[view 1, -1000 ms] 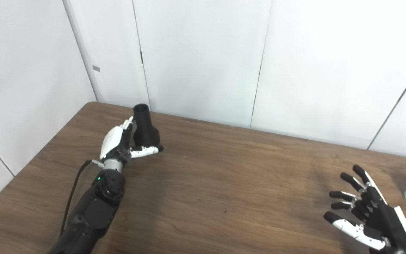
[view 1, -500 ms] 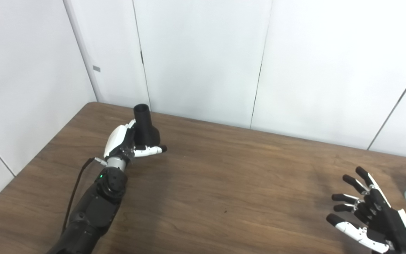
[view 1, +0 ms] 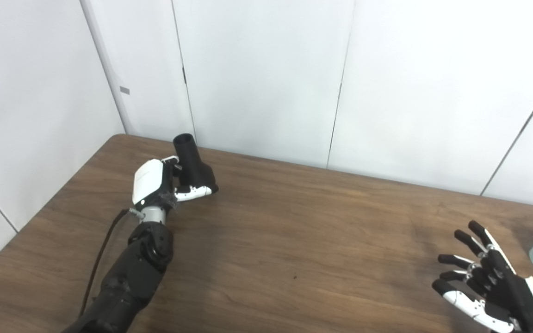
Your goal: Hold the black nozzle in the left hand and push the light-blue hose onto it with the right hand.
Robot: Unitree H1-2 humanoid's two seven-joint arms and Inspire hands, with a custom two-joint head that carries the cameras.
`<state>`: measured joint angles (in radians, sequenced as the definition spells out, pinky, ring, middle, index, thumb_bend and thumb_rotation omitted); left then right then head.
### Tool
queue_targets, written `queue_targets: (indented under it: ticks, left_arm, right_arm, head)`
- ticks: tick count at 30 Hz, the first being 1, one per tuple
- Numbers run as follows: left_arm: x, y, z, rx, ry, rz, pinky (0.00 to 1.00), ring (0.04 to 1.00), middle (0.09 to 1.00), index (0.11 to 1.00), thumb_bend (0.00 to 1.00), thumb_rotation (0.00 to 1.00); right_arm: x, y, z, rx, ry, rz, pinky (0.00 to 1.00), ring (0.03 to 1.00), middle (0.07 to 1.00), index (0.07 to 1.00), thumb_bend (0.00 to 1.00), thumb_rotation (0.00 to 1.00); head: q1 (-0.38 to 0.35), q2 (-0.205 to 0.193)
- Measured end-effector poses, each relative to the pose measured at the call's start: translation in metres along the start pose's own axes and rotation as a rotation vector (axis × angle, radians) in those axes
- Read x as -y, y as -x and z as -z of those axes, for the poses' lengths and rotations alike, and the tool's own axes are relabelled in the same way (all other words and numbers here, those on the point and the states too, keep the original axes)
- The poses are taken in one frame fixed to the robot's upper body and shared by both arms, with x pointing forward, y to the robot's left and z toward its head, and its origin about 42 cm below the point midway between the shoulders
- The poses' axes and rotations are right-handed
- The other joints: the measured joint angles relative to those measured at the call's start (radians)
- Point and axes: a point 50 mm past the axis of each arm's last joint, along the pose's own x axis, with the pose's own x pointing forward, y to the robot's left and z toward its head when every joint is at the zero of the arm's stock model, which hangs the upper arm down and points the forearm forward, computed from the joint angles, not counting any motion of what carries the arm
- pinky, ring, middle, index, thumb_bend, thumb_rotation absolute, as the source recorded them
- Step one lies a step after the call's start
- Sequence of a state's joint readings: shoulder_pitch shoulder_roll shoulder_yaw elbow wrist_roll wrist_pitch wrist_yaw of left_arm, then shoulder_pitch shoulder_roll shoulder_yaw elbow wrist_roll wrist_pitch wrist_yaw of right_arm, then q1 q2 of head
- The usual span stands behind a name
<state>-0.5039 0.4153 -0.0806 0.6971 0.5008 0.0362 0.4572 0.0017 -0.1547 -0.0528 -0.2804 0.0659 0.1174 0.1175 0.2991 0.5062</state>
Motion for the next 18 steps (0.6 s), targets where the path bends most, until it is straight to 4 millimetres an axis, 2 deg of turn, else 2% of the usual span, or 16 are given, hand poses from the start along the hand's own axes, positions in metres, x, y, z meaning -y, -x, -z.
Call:
queue_targets:
  ticks: [11,14,18]
  left_arm:
    - [0.006,-0.003,0.001,0.015,0.015,0.004,0.93,0.601,0.48,0.489,0.53,0.0]
    - [0.008,-0.002,-0.002,0.028,0.008,0.013,0.94,0.617,0.472,0.498,0.53,0.0]
    - [0.016,0.004,-0.01,0.1,-0.052,0.05,0.89,0.624,0.486,0.485,0.53,0.0]
  right_arm:
    - [0.0,-0.001,0.0,-0.005,-0.008,0.007,0.49,0.656,0.855,0.926,0.49,0.0]
    - [-0.001,-0.001,0.001,-0.014,-0.01,0.009,0.5,0.656,0.849,0.919,0.5,0.0]
    - [-0.002,-0.004,-0.001,-0.007,-0.01,0.009,0.5,0.651,0.849,0.916,0.51,0.0]
  head:
    - [-0.012,0.006]
    - [-0.021,0.006]
    - [-0.043,0.012]
